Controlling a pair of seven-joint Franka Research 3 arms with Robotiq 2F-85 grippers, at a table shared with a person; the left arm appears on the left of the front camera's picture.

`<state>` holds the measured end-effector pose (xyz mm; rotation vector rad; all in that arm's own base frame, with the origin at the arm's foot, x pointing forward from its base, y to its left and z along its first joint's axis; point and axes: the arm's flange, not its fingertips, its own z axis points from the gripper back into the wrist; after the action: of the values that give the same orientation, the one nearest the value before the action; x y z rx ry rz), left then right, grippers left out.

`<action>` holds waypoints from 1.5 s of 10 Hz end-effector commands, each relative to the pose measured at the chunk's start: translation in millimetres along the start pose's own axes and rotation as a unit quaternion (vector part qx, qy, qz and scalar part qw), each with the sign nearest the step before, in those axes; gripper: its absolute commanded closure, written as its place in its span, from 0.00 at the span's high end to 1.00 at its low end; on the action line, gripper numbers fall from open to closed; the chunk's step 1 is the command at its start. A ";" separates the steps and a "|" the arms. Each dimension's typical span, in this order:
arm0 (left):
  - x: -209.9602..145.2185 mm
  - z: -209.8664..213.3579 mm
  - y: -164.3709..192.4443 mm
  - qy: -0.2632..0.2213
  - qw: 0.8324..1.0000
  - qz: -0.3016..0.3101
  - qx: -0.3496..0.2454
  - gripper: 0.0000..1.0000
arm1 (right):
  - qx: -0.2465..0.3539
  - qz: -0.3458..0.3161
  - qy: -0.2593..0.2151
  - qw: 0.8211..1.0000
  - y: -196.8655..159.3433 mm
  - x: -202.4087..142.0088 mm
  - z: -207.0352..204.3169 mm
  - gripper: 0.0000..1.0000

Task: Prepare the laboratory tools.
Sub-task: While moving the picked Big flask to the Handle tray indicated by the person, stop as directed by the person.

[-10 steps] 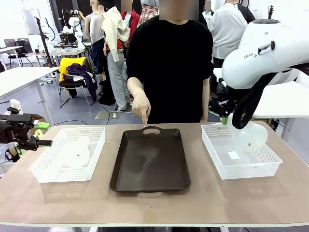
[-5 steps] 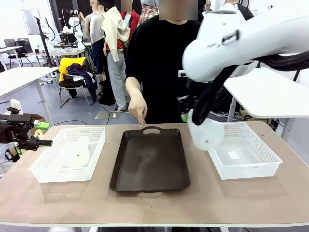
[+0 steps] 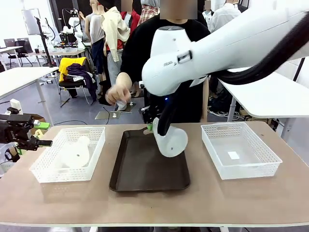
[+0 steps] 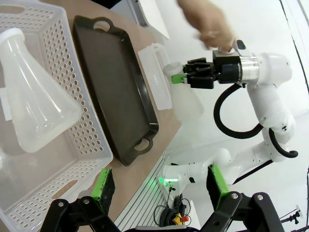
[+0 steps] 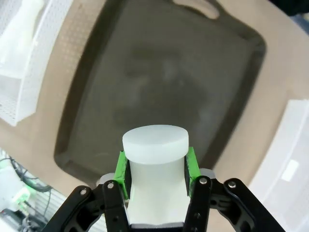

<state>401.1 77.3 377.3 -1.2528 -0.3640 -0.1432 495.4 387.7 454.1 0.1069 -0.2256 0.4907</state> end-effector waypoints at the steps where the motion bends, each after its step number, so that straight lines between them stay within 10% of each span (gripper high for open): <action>1: 0.0 1.9 -1.8 -0.002 1.000 -0.005 -0.006 1.00 | -0.005 -0.007 0.012 1.000 6.2 21.7 -14.1 0.00; 15: 0.0 1.9 -1.8 -0.002 1.000 -0.005 -0.006 1.00 | 0.011 -0.002 0.019 1.000 4.1 21.8 -30.8 0.00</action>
<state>401.1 77.6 377.2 -1.2526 -0.3644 -0.1423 518.0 406.8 429.5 0.1200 -0.1819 0.4915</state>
